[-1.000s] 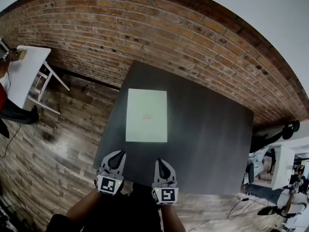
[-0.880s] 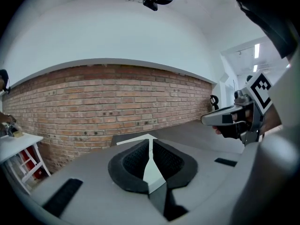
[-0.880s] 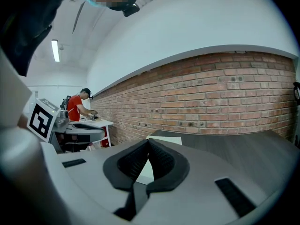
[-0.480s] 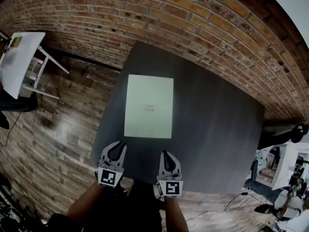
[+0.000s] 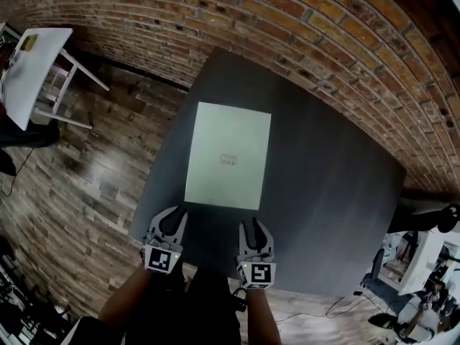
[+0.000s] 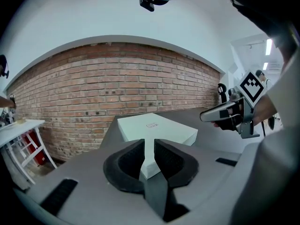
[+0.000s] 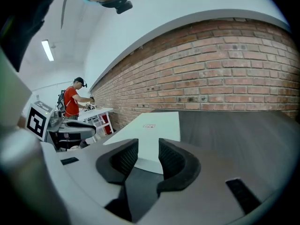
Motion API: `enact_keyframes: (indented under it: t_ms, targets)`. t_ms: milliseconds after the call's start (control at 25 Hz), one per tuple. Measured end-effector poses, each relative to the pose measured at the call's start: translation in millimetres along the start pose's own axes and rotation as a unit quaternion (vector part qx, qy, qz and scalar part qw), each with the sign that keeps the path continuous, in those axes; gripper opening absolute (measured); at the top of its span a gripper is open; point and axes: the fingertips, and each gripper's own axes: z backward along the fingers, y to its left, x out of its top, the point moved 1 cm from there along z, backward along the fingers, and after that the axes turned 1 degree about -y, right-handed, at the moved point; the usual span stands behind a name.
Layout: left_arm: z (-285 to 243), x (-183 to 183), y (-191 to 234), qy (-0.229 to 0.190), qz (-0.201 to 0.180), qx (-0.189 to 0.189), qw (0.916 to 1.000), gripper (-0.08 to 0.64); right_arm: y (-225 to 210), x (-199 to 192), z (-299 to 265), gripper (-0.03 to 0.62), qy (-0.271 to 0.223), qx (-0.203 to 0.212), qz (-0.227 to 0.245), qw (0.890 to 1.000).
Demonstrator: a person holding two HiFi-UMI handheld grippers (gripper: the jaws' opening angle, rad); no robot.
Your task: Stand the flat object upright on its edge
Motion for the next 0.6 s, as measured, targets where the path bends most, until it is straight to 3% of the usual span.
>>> enact_keyframes:
  t_ms: [120, 200, 400, 600]
  targets:
    - [-5.6, -13.4, 1.9, 0.012, 0.019, 0.005, 0.9997, 0.061, -3.8, -16.6, -4.9, 0.161, 0.018, 0.013, 0.01, 1.0]
    - [-10.2, -24.4, 0.5, 0.023, 0.027, 0.0, 0.9994, 0.134, -7.9, -28.0, -6.1, 0.169, 0.028, 0.012, 0.011, 0.999]
    - [-23.1, -48.2, -2.0, 0.043, 0.034, -0.012, 0.9984, 0.192, -23.1, -50.8, -12.6, 0.186, 0.042, 0.0, 0.004, 0.999]
    - [-32.4, -66.4, -3.2, 0.057, 0.048, -0.019, 0.997, 0.198, -30.9, -65.3, -21.8, 0.229, 0.056, 0.003, -0.006, 0.998]
